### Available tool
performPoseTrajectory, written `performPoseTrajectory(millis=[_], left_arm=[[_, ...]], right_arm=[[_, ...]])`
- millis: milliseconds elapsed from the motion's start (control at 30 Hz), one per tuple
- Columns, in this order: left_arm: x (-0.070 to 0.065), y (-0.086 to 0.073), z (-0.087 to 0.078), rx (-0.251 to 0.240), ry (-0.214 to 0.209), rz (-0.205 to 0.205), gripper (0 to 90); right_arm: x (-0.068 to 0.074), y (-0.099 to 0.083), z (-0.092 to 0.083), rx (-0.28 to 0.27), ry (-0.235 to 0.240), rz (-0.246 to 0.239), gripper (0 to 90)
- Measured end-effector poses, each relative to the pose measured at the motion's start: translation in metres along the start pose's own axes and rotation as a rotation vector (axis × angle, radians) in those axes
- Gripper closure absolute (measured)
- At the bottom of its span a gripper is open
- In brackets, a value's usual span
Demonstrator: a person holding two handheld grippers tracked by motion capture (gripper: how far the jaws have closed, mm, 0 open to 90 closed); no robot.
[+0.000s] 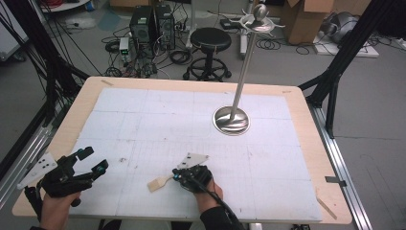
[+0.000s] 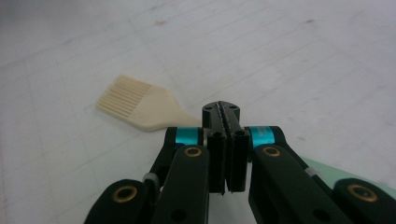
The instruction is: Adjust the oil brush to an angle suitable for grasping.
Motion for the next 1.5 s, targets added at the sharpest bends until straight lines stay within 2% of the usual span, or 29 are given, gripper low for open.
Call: performPoseTrajectory(millis=[33, 67, 133, 167, 200, 233, 267, 300, 333, 367, 400, 433, 467, 500, 567, 633, 733, 1133, 1200, 1233, 1333, 1367, 1500], left_arm=[[0.0, 0.0, 0.0, 0.0, 0.001, -0.001, 19.2], [0.0, 0.0, -0.001, -0.002, 0.003, -0.002, 19.2], [0.0, 0.0, -0.001, -0.001, 0.003, -0.001, 19.2], [0.0, 0.0, -0.001, 0.0, 0.003, 0.0, 19.2], [0.0, 0.0, -0.001, 0.0, 0.003, 0.0, 19.2], [0.0, 0.0, -0.001, 0.0, 0.003, -0.002, 19.2], [0.0, 0.0, -0.001, 0.0, 0.003, -0.002, 19.2], [0.0, 0.0, -0.001, 0.001, 0.003, -0.001, 19.2], [0.0, 0.0, -0.001, 0.001, 0.003, -0.001, 19.2], [0.0, 0.0, -0.001, 0.001, 0.002, -0.002, 19.2], [0.0, 0.0, -0.001, 0.001, 0.002, -0.001, 19.2], [0.0, 0.0, -0.001, 0.001, 0.002, -0.002, 19.2], [0.001, 0.0, -0.001, 0.001, 0.002, -0.002, 19.2], [0.001, -0.001, 0.0, 0.002, 0.0, -0.002, 19.2], [0.001, -0.001, 0.0, 0.004, -0.001, 0.0, 19.2], [0.001, -0.001, 0.0, 0.004, -0.001, -0.001, 19.2], [0.001, -0.001, 0.0, 0.003, -0.002, -0.001, 19.2], [0.0, -0.002, 0.001, 0.009, -0.005, 0.0, 19.2], [-0.001, -0.002, 0.002, 0.01, -0.007, 0.0, 19.2], [0.0, -0.003, 0.002, 0.011, -0.007, 0.0, 19.2], [0.0, -0.003, 0.002, 0.011, -0.007, -0.002, 19.2], [0.0, -0.003, 0.002, 0.01, -0.005, -0.002, 19.2], [0.001, -0.002, 0.001, 0.007, -0.002, -0.004, 19.2]], right_arm=[[-0.011, 0.001, -0.011, -0.027, -0.032, 0.02, 89.7], [-0.017, 0.001, -0.017, -0.033, -0.055, 0.027, 89.6], [-0.022, 0.001, -0.021, -0.036, -0.072, 0.035, 89.7], [-0.038, -0.001, -0.034, -0.051, -0.135, 0.065, 89.6], [-0.038, -0.001, -0.034, -0.051, -0.135, 0.065, 89.6], [-0.051, -0.004, -0.043, -0.061, -0.192, 0.092, 89.6], [-0.051, -0.004, -0.043, -0.061, -0.192, 0.092, 89.6], [-0.064, -0.007, -0.05, -0.065, -0.249, 0.112, 89.6], [-0.064, -0.007, -0.05, -0.065, -0.249, 0.112, 89.6], [-0.075, -0.011, -0.053, -0.056, -0.302, 0.139, 89.6], [-0.075, -0.011, -0.053, -0.056, -0.302, 0.139, 89.6], [-0.086, -0.014, -0.053, -0.042, -0.343, 0.16, 89.6], [-0.086, -0.014, -0.053, -0.042, -0.343, 0.16, 89.6], [-0.092, -0.017, -0.051, -0.029, -0.363, 0.176, 89.6], [-0.094, -0.018, -0.05, -0.019, -0.369, 0.179, 89.6], [-0.098, -0.025, -0.038, 0.03, -0.36, 0.188, 89.6], [-0.096, -0.026, -0.034, 0.042, -0.349, 0.182, 89.6], [-0.082, -0.021, -0.021, 0.018, -0.269, 0.179, 89.6], [-0.078, -0.02, -0.017, 0.016, -0.25, 0.178, 89.6], [-0.072, -0.017, -0.011, 0.019, -0.231, 0.163, 89.6], [-0.067, -0.014, -0.005, 0.02, -0.212, 0.155, 89.6], [-0.061, -0.011, 0.002, 0.023, -0.194, 0.143, 89.6], [-0.061, -0.008, 0.001, 0.017, -0.195, 0.145, 89.6]])
Point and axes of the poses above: each handheld gripper's, and its own axes: z roughly forward along the jaws, y roughly out of its top, x roughly to its left, the point moved 5 cm from there along z, roughly forward along the jaws, and after that the axes turned 12 degrees about -x, right-handed, at the moved point
